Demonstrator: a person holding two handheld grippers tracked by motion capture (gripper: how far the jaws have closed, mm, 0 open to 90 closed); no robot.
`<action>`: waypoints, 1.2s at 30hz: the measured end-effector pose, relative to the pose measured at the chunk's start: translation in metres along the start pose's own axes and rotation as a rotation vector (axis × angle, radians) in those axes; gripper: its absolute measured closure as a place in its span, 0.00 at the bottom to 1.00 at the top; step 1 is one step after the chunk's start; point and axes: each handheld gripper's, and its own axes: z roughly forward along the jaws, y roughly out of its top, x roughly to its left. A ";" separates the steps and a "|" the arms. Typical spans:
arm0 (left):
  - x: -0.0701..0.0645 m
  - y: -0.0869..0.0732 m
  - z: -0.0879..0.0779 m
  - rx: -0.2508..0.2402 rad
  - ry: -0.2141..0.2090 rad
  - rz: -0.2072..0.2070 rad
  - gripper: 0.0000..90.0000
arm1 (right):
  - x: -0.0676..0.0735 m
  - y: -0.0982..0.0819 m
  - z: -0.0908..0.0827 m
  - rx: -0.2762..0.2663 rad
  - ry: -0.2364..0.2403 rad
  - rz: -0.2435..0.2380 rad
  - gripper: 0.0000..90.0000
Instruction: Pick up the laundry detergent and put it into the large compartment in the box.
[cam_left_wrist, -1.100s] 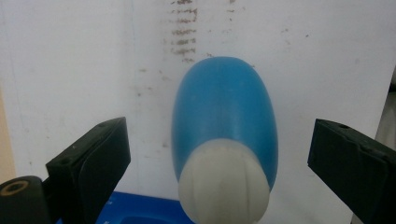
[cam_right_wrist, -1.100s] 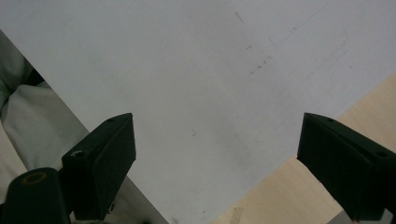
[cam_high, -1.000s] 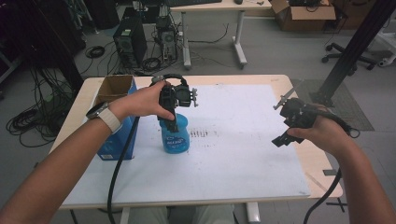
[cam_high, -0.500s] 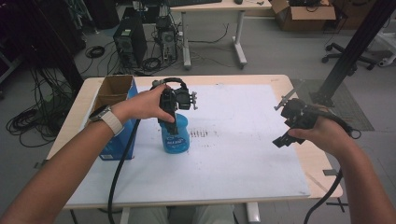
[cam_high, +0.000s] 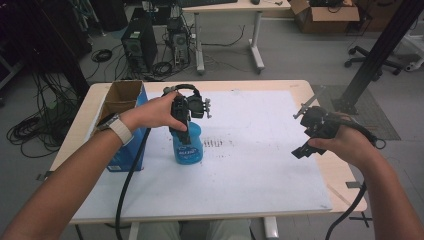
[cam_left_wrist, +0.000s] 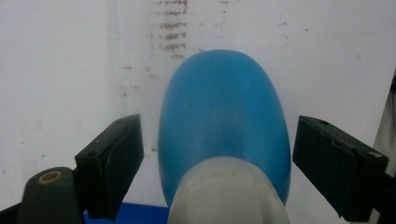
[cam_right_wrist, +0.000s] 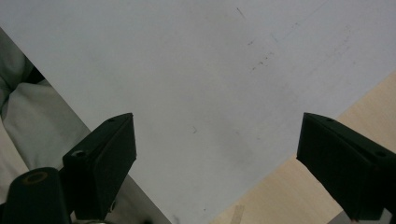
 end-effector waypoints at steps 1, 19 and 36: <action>0.000 0.000 0.000 0.000 -0.001 0.001 0.19 | 0.000 0.000 0.000 0.001 0.000 0.001 0.13; 0.002 -0.002 0.001 -0.003 -0.008 0.011 0.29 | 0.000 -0.001 0.000 0.000 0.001 0.003 0.13; 0.003 -0.002 0.001 -0.008 -0.021 0.011 0.41 | -0.001 -0.006 0.000 -0.002 0.001 0.011 0.13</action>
